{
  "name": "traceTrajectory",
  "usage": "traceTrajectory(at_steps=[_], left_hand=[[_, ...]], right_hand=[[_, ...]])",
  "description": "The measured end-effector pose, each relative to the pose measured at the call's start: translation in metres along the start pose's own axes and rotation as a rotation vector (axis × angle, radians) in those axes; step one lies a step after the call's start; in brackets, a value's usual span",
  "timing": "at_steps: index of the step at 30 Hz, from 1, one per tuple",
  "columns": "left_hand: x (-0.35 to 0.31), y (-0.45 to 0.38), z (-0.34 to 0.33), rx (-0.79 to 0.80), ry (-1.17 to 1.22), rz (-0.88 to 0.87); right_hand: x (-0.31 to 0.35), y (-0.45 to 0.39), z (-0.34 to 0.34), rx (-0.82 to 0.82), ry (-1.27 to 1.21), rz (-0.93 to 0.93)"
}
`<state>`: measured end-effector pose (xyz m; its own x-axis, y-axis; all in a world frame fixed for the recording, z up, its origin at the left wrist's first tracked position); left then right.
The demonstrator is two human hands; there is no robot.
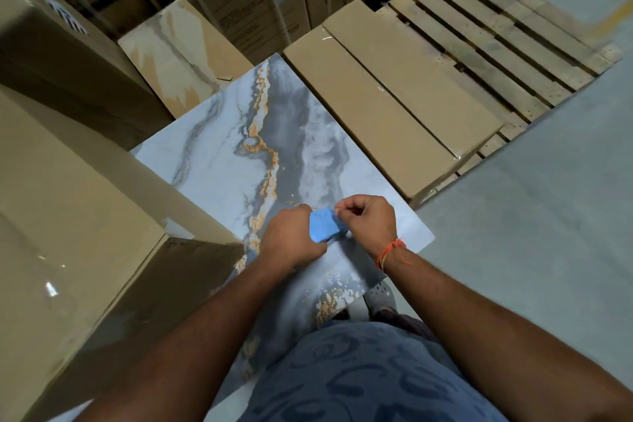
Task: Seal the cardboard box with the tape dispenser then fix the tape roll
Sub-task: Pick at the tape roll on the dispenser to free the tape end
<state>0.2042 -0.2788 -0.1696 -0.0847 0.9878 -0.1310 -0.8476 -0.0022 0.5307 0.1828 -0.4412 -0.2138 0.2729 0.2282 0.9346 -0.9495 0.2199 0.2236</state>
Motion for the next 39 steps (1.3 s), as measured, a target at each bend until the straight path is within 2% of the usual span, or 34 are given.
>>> traceTrajectory(at_steps=[11, 15, 20, 23, 26, 31, 35, 39], left_hand=[[0.002, 0.005, -0.003, -0.063, 0.105, 0.023], [0.003, 0.006, 0.0, -0.047, 0.164, 0.041], [0.011, 0.002, 0.01, 0.001, 0.235, 0.063], [0.018, -0.006, 0.014, 0.079, 0.296, 0.084], [0.026, -0.017, 0.017, 0.207, 0.456, 0.119], [0.037, -0.035, 0.016, 0.473, 0.645, 0.161], [0.033, -0.034, 0.014, 0.692, 0.791, 0.124], [0.03, -0.034, 0.011, 0.817, 0.727, 0.106]], right_hand=[[0.011, 0.01, -0.008, 0.157, 0.176, 0.158], [0.015, 0.015, -0.009, 0.274, 0.225, 0.27], [0.019, 0.019, -0.012, 0.37, 0.224, 0.306], [0.02, 0.02, -0.008, 0.381, 0.18, 0.276], [0.022, 0.015, -0.002, 0.388, 0.175, 0.258], [0.03, 0.005, 0.001, 0.414, 0.181, 0.272], [0.037, -0.001, 0.005, 0.402, 0.17, 0.291], [0.039, -0.002, 0.0, 0.463, 0.239, 0.299]])
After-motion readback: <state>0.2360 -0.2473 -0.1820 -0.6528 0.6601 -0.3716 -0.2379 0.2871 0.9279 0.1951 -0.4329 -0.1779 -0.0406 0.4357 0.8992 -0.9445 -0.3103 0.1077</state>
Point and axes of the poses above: each hand's wrist, its own y-axis away from the middle knuckle, its own z-axis out of the back of the hand, x = y × z, the point moved 6 cm from there along -y, towards the middle knuckle, and after that the axes turned 10 degrees about z, right-handed, at the moved point
